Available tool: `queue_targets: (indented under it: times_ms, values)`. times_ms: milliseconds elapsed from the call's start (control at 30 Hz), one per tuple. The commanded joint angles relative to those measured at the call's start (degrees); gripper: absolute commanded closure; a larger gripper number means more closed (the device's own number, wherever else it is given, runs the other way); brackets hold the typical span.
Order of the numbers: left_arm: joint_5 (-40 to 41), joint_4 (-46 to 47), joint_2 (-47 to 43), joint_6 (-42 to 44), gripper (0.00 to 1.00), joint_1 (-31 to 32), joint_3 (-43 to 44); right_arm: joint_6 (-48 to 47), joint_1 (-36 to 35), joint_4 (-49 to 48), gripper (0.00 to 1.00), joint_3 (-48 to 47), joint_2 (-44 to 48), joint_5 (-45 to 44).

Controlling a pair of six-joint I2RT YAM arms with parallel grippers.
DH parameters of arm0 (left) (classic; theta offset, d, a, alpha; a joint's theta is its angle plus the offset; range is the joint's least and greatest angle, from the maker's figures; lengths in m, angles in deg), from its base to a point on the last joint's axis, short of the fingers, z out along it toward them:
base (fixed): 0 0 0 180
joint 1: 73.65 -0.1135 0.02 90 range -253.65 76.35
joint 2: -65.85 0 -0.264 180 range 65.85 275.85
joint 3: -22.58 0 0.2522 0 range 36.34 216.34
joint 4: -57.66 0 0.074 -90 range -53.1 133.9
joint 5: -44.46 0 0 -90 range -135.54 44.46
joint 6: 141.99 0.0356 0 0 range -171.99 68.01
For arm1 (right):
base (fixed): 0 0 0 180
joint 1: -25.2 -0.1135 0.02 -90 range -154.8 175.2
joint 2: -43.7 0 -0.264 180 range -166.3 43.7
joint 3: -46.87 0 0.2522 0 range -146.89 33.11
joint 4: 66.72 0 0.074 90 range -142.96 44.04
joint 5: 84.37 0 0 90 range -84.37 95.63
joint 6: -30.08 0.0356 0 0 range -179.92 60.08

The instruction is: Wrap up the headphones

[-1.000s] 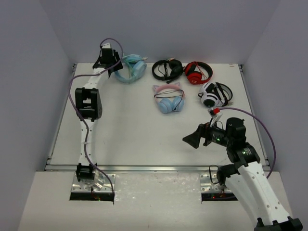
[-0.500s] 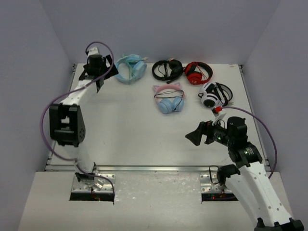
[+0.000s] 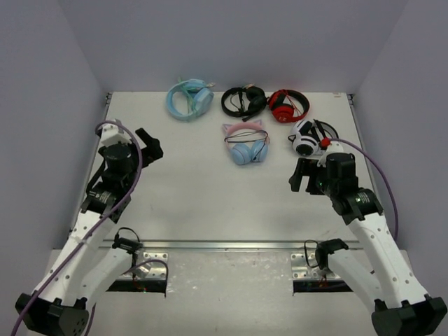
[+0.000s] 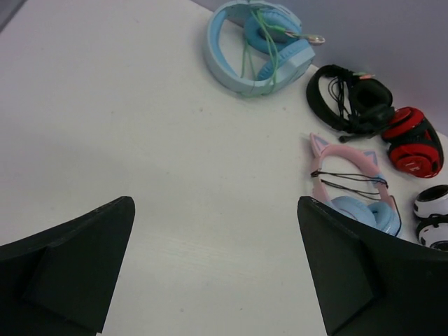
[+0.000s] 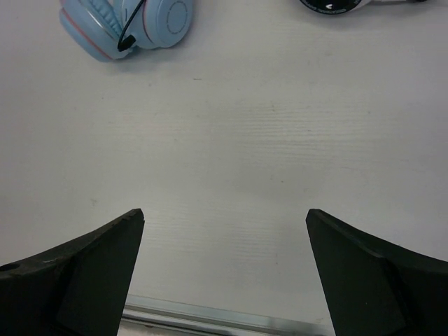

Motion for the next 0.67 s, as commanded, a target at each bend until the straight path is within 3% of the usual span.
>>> queue_targets:
  times_ms: [0,133,300,633]
  values:
    - [6.0,-11.2,-6.7,3.5,0.0,-0.2,1.3,-1.0,-0.4,2.2,0.01,-2.8,3.9,-5.7]
    - [16.2,-14.5,-10.9,3.8,0.0,0.2,-4.7,-1.9,-0.3,3.9,0.01,-3.3,9.2,-4.8]
    - [10.6,-13.0,-16.4,6.9,0.0,-0.2,-4.8,-0.9,-0.3,5.4,0.01,-1.4,15.4,-1.3]
    - [2.1,-9.9,-20.1,7.4,0.0,0.4,-8.4,-0.3,-0.3,5.5,0.01,0.4,18.6,-2.3]
